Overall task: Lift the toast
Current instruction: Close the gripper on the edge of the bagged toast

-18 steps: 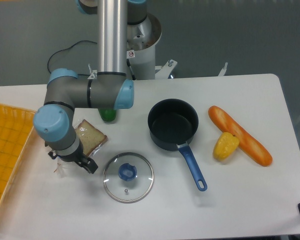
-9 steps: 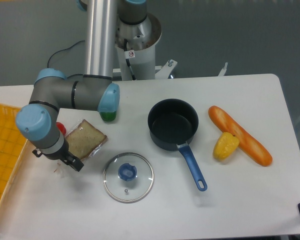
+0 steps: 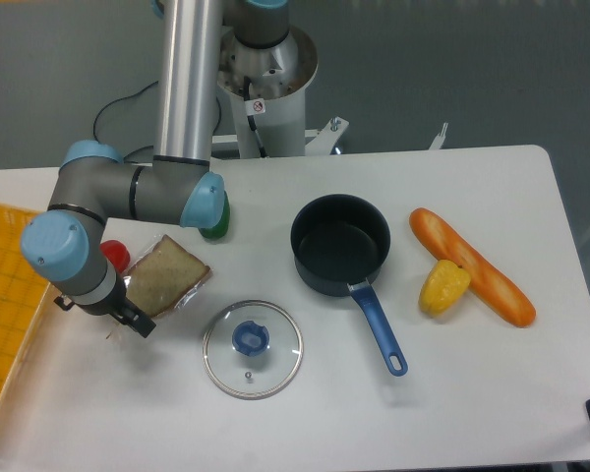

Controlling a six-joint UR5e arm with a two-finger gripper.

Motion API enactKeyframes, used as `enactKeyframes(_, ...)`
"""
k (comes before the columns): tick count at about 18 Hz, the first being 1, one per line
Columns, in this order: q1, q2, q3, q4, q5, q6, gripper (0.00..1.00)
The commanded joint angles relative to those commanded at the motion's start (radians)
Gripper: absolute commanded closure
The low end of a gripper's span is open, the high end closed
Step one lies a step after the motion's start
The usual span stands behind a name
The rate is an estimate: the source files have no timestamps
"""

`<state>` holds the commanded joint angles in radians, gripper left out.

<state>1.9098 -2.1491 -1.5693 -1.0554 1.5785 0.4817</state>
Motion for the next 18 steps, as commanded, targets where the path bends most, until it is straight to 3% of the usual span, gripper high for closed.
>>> enactKeyframes(11, -0.021, -0.029, 0.018, 0.002, 0.0, 0.003, 0.03)
enactKeyframes(18, -0.021, -0.031, 0.02, 0.002, -0.002, 0.003, 0.35)
